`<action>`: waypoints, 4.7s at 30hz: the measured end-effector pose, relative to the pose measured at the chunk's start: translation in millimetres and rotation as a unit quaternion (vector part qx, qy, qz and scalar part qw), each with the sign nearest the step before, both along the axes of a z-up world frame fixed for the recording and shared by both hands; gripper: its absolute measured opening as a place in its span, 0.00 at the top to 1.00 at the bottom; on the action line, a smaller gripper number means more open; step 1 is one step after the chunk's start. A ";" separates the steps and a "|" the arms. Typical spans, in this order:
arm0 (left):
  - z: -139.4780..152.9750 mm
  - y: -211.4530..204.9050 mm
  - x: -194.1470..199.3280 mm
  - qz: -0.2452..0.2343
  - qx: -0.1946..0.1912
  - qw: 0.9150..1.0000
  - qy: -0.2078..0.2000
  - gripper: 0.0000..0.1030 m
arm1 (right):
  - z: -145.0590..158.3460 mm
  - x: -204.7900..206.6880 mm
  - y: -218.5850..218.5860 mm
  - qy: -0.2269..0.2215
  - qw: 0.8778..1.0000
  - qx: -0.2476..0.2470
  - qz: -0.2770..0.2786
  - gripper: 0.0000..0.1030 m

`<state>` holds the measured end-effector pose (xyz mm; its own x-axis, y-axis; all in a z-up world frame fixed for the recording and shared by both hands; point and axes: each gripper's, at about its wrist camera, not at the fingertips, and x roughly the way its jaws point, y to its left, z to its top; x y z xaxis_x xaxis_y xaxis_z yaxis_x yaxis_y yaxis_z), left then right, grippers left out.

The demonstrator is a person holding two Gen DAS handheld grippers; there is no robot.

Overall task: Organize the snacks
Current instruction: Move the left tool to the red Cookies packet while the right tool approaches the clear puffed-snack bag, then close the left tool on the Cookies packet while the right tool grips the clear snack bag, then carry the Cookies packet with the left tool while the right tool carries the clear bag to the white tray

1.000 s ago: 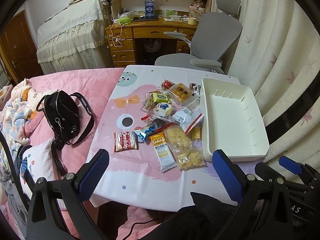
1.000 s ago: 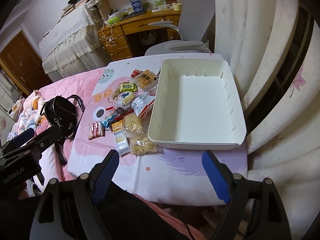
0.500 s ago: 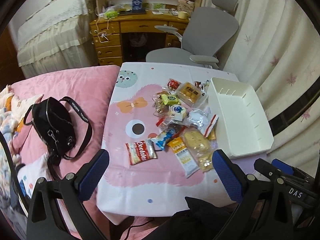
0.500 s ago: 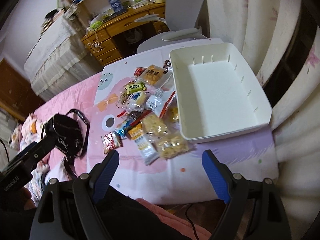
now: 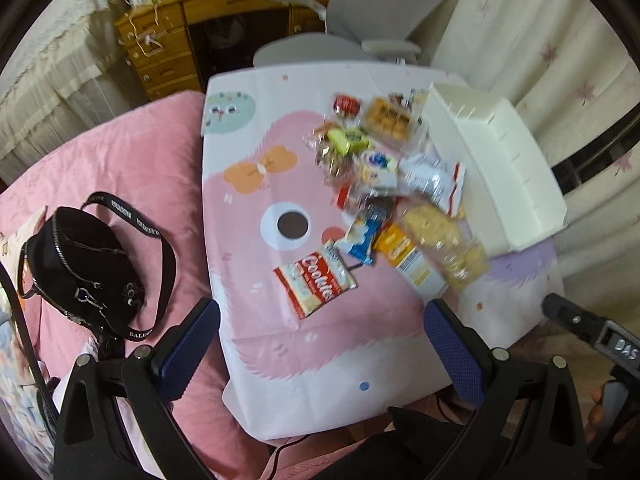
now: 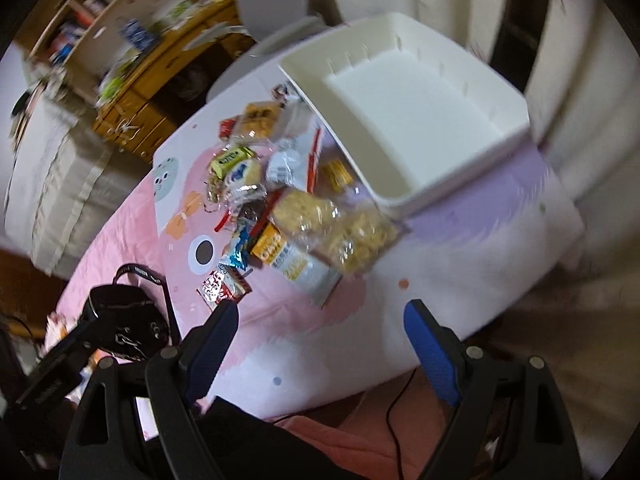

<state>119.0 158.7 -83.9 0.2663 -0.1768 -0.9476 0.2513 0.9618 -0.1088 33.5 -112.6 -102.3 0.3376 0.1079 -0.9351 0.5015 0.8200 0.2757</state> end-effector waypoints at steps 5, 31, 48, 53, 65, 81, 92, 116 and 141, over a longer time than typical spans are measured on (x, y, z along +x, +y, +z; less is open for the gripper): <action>-27.8 6.0 13.2 0.014 0.005 0.999 0.045 0.05 | -14.5 -4.6 -5.6 0.020 0.999 0.026 -0.044 0.17; -189.9 -16.0 82.2 0.130 0.056 0.960 0.243 0.05 | -153.5 50.8 -38.4 0.155 0.974 0.084 -0.142 0.17; -215.8 -15.7 100.7 0.172 0.051 0.945 0.274 0.24 | -163.2 102.5 -33.2 0.172 0.982 0.041 -0.070 0.23; -213.6 -14.5 101.7 0.180 0.050 0.943 0.277 0.29 | -168.7 104.7 -36.3 0.172 0.983 0.029 -0.053 0.26; -201.3 -6.3 96.7 0.204 0.030 0.939 0.276 0.52 | -158.1 112.0 -18.2 0.146 0.989 0.021 -0.032 0.55; -158.1 41.9 58.0 0.199 0.000 0.950 0.241 0.52 | -145.9 76.6 53.2 0.085 0.993 -0.080 0.004 0.70; -134.5 43.6 19.2 0.128 -0.001 0.964 0.232 0.52 | -107.8 24.5 92.1 0.034 0.992 -0.113 0.051 0.71; -20.3 -75.7 10.6 -0.045 -0.045 0.991 0.114 0.52 | 1.1 11.5 39.4 -0.144 0.952 -0.177 0.203 0.71; 14.3 -246.7 33.0 0.045 -0.090 0.994 0.051 0.51 | 23.7 51.4 -129.7 -0.188 0.896 -0.192 0.353 0.71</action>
<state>152.1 -88.0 -69.6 0.1929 -0.3255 -0.9256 0.1430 0.9426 -0.3017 84.8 -242.3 -78.6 0.6104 0.1130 -0.7840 -0.2484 0.9671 -0.0540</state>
